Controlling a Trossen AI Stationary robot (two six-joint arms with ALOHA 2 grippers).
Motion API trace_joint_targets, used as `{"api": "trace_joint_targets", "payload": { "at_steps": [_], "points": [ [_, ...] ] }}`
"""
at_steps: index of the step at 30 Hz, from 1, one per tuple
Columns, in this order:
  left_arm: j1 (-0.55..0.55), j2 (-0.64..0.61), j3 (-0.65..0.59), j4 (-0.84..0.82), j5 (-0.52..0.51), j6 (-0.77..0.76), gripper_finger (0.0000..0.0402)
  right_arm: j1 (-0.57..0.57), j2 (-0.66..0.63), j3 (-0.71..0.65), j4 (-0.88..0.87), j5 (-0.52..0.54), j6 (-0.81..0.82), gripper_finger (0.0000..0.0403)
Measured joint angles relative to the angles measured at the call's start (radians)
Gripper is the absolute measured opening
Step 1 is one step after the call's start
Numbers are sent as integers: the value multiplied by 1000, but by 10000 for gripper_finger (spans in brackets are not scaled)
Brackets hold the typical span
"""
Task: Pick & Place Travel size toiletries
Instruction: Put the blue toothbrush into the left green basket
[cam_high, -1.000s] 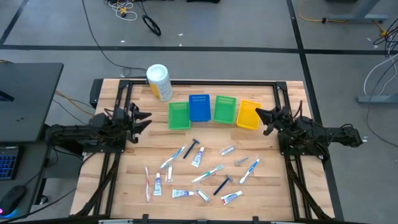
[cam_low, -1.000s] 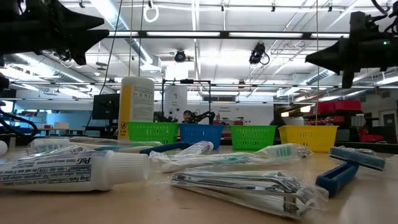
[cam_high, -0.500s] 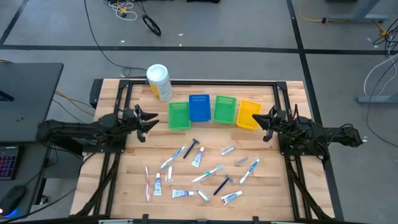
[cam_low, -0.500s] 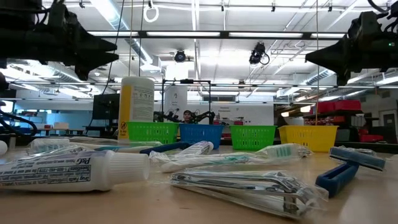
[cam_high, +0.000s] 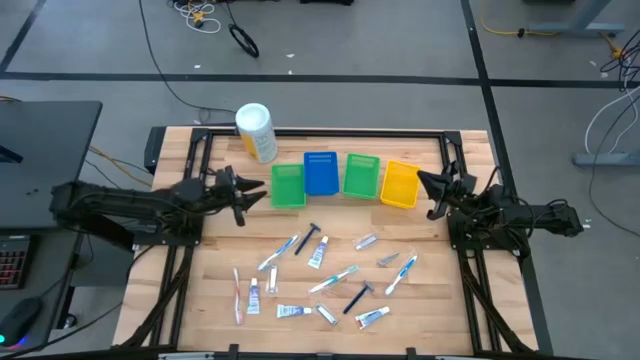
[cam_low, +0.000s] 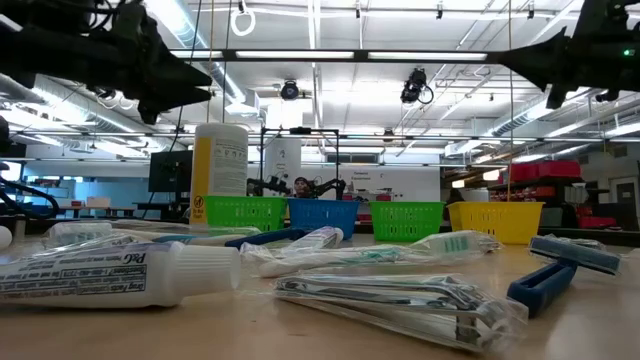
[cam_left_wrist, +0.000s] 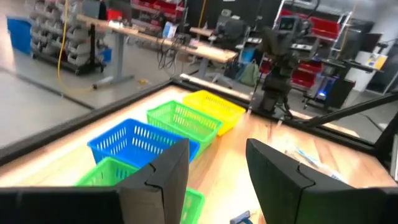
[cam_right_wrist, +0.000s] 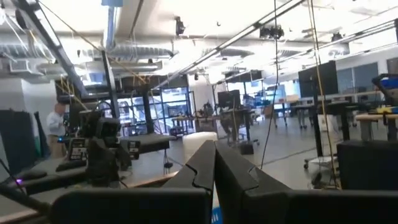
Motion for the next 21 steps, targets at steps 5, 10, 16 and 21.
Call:
{"api": "trace_joint_targets", "payload": {
  "at_steps": [5, 10, 16, 21],
  "points": [
    [0, 71, 24, -1, 6, -14, 169, 0, 14, 0, -3, -45, -65, 14],
    [0, 121, 61, 0, 6, -12, 169, 0, 51, 0, 15, -107, -79, 14],
    [0, 176, 111, 0, 7, 3, 170, 0, 117, 0, 51, -107, -72, 15],
    [0, 227, 142, -1, 7, 4, 170, 0, 190, 0, 94, -107, -58, 15]
  ]
}}
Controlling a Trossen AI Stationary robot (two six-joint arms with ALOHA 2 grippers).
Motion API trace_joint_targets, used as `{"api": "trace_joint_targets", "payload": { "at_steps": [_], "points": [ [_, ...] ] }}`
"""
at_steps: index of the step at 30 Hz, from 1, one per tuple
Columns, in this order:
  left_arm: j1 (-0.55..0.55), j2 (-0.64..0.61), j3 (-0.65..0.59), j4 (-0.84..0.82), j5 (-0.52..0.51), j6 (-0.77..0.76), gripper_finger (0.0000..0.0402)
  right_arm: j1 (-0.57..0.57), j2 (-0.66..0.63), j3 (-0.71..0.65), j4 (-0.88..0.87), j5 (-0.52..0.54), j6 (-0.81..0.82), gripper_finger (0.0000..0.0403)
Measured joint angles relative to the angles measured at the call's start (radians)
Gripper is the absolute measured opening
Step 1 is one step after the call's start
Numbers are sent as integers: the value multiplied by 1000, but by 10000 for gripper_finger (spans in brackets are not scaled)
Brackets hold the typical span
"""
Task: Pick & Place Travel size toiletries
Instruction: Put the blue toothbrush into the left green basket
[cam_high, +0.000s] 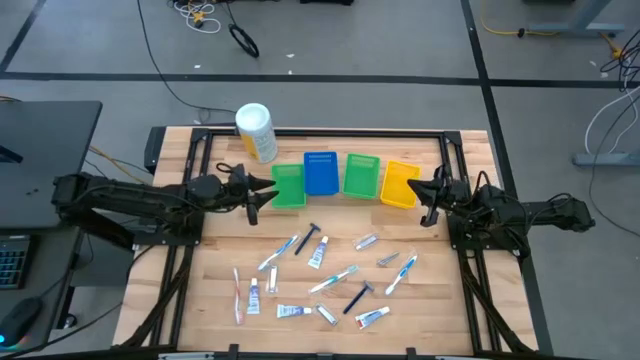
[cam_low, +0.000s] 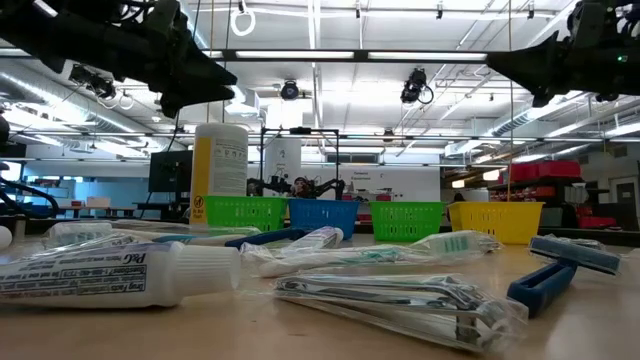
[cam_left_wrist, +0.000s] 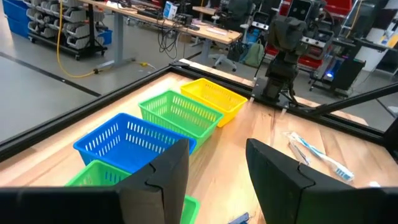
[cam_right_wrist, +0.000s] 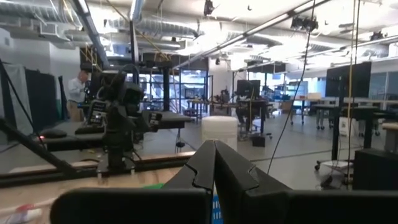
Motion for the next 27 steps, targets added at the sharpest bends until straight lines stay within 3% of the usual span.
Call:
{"api": "trace_joint_targets", "payload": {
  "at_steps": [8, 14, 19, 27],
  "points": [
    [0, 26, 7, 0, 0, 39, 170, 0, 78, 0, 44, -55, 44, 15],
    [0, 26, 7, 0, 0, 44, 170, 0, 138, 0, 122, -171, 30, 15],
    [0, 26, 7, 0, 0, 44, 170, -1, 186, 0, 286, -169, 14, 15],
    [0, 26, 7, 0, 0, 44, 170, 0, 245, 0, 318, -183, 14, 15]
  ]
}}
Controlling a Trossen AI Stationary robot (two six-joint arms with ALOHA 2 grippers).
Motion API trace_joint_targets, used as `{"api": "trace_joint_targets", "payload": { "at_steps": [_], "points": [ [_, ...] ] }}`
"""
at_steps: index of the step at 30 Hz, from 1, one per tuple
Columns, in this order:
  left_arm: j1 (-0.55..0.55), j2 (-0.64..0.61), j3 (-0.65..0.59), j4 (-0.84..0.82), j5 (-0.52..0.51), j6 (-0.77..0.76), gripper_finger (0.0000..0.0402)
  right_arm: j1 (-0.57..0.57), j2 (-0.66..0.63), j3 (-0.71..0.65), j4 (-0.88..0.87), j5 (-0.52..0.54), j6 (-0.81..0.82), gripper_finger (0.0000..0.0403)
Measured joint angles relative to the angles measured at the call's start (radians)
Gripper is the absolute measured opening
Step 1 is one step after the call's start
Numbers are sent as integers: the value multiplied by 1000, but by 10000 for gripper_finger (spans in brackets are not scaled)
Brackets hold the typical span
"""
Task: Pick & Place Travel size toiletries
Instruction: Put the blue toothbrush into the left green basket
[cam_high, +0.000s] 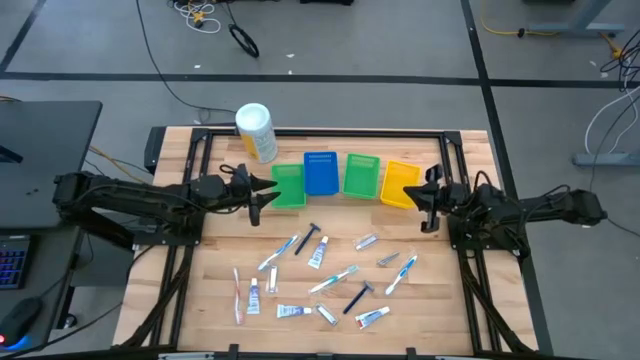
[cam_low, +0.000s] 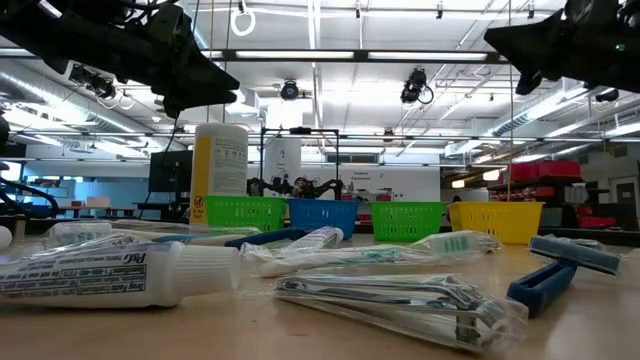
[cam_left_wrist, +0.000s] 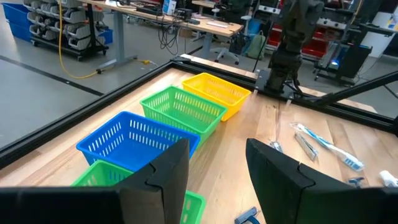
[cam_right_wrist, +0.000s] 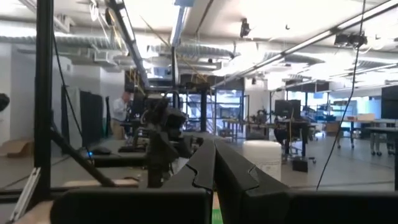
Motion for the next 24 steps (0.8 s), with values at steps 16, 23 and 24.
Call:
{"api": "trace_joint_targets", "payload": {
  "at_steps": [16, 23, 24],
  "points": [
    [0, 0, 0, 0, 0, -68, 170, 0, 342, 217, -109, -130, 51, 87],
    [-1, 0, 0, 0, 38, -135, 170, 0, 545, 350, -213, -130, 53, 99],
    [-3, 0, 1, -2, 55, -137, 170, 0, 572, 368, -231, -130, 53, 99]
  ]
}}
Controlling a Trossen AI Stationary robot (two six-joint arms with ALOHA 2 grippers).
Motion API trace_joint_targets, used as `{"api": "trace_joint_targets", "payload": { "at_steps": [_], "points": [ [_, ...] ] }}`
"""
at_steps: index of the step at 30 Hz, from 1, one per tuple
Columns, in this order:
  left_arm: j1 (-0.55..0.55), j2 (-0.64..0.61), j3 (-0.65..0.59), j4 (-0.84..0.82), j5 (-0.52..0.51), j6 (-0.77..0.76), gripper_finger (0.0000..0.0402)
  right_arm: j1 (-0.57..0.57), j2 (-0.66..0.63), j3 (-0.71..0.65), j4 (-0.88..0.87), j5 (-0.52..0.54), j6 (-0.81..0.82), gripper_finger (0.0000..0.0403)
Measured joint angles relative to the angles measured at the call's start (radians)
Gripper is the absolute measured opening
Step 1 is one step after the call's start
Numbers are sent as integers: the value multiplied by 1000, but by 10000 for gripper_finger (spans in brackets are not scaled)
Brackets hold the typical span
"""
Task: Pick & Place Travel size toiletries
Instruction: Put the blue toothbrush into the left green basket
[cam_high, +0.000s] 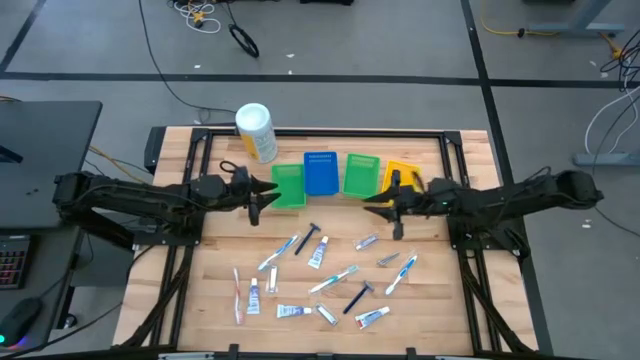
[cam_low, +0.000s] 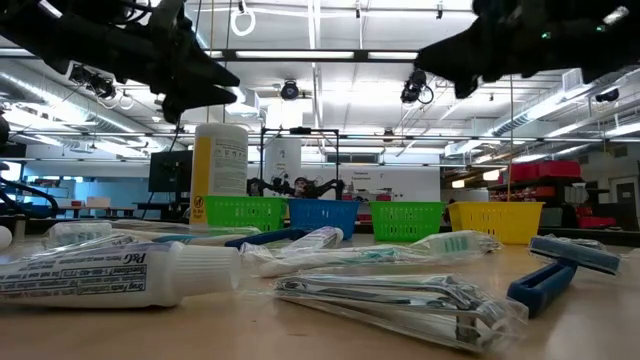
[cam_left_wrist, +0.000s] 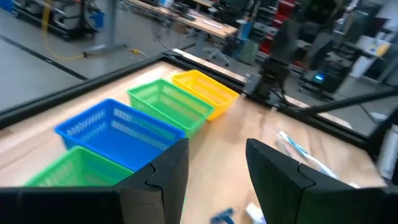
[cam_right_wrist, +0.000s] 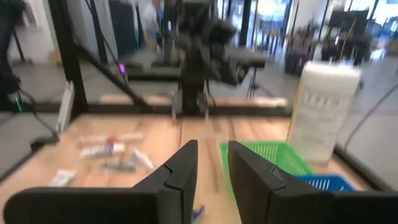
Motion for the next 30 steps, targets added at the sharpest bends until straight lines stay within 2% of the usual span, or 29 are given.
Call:
{"api": "trace_joint_targets", "payload": {
  "at_steps": [4, 10, 17, 23, 30],
  "points": [
    [-23, 16, 37, -29, 60, -28, 170, 0, 106, 74, -19, 5, -14, 99],
    [-89, 113, 179, -285, 23, -45, 170, -13, 200, 144, -23, 14, -45, 99],
    [-170, 301, 324, -483, 27, -140, 169, -40, 211, 150, -24, 10, -45, 99],
    [-204, 461, 387, -562, 34, -227, 170, -52, 211, 150, -23, 10, -45, 99],
    [-208, 605, 394, -576, 144, -258, 169, -53, 211, 150, -24, 10, -30, 99]
  ]
}}
